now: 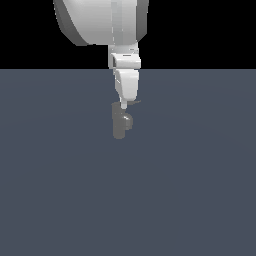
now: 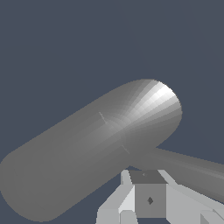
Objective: Turn on the faucet by rotating a designated handle.
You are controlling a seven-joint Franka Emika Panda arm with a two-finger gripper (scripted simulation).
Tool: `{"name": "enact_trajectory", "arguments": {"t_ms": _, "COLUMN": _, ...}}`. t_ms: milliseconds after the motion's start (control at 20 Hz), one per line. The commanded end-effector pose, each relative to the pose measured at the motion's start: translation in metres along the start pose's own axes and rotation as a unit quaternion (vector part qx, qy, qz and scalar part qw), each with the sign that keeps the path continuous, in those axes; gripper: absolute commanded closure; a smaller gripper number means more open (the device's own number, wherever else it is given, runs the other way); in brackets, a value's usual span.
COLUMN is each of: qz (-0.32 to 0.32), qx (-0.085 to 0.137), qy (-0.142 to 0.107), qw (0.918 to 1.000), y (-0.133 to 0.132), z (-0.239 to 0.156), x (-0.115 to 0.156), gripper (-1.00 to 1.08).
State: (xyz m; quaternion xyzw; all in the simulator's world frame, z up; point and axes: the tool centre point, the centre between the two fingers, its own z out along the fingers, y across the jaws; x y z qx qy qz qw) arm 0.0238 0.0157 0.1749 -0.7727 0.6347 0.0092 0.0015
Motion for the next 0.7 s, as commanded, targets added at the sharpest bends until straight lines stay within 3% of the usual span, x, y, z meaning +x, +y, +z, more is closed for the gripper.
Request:
{"name": "enact_trajectory", "arguments": {"t_ms": 0, "qz": 0.015, "qx": 0.006, "qy": 0.005, "qw": 0.9999, "y": -0.007, "z": 0.001, "x": 0.028, "gripper": 1.08}}
{"name": "enact_trajectory", "arguments": {"t_ms": 650, "qz": 0.027, "qx": 0.005, "qy": 0.008, "qw": 0.9996, "y": -0.023, "z": 0.001, "x": 0.076, "gripper": 1.08}}
